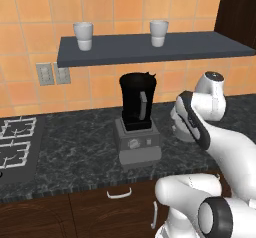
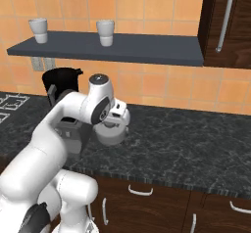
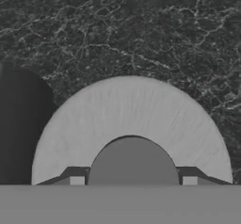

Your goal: Close the lid blender by securely placing the lid on top.

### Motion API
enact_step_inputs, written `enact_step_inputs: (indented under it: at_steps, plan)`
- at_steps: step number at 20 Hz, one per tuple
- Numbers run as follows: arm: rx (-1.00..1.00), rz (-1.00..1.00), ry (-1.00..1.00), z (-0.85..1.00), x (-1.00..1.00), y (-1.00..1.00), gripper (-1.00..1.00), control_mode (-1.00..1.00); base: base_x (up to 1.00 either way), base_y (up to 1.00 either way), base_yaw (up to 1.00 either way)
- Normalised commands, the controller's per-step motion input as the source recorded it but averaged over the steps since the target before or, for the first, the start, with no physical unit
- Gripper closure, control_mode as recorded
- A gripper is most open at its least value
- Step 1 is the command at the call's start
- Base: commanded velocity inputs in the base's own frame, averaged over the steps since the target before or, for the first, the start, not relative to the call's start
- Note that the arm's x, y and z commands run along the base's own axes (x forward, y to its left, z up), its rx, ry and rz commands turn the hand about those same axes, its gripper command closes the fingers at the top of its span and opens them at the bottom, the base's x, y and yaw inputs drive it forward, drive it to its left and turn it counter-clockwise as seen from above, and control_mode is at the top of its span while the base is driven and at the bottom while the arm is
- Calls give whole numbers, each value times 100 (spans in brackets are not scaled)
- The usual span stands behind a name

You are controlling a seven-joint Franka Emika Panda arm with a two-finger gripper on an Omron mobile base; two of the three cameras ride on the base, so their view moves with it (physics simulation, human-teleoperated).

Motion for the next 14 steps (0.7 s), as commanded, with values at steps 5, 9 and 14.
enact_step_inputs:
  at_steps: [5, 9, 14]
  plan:
    - [0, 0, -13, 100, -16, 29, 100, -100, 0, 0, 0]
    - [0, 0, -11, 100, -24, 27, 100, -100, 0, 0, 0]
    - [0, 0, -10, 100, -34, 27, 100, -100, 0, 0, 0]
